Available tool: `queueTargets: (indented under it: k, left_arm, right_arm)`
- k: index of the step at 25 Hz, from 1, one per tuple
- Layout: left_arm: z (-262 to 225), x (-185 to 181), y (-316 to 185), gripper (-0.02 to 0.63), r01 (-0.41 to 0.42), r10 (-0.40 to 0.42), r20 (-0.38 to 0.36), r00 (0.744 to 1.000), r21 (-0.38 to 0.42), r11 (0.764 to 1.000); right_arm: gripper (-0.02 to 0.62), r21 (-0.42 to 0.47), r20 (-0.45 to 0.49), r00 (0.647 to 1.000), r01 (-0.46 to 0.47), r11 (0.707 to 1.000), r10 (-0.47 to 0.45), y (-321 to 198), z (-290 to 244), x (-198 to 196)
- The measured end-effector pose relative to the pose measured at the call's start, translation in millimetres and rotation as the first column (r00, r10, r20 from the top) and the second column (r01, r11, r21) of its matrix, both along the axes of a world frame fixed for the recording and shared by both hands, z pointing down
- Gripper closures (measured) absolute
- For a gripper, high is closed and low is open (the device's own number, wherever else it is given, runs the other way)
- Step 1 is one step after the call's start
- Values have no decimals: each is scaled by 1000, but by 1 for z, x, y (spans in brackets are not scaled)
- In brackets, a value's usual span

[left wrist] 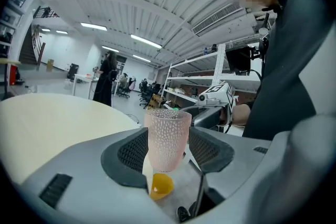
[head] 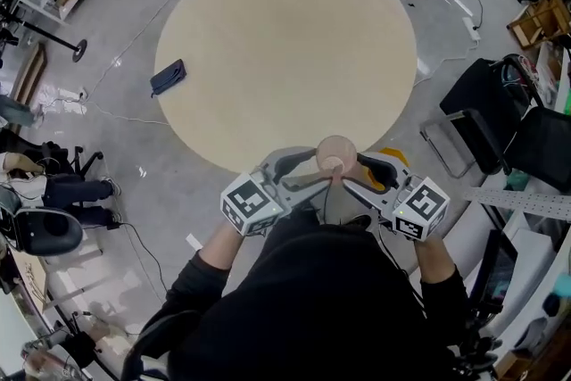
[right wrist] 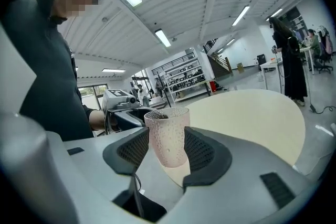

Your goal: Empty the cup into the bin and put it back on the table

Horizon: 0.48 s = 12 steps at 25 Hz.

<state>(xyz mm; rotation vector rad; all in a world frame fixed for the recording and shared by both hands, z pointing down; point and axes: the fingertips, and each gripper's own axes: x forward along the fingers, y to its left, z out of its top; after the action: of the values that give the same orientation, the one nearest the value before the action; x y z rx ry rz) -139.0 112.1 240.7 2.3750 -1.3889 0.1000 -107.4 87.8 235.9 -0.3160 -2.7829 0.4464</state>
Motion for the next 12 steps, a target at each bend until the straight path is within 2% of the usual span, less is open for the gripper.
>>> queueTargets:
  k: [5, 12]
  left_arm:
    - [10, -40, 6, 351, 38, -39, 57, 998, 17, 999]
    - [25, -88, 13, 351, 112, -113, 68, 991, 17, 994]
  right_arm:
    - [379, 43, -30, 999, 41, 998, -40, 6, 13, -42]
    - [379, 101, -66, 993, 107, 989, -100, 12, 26, -93]
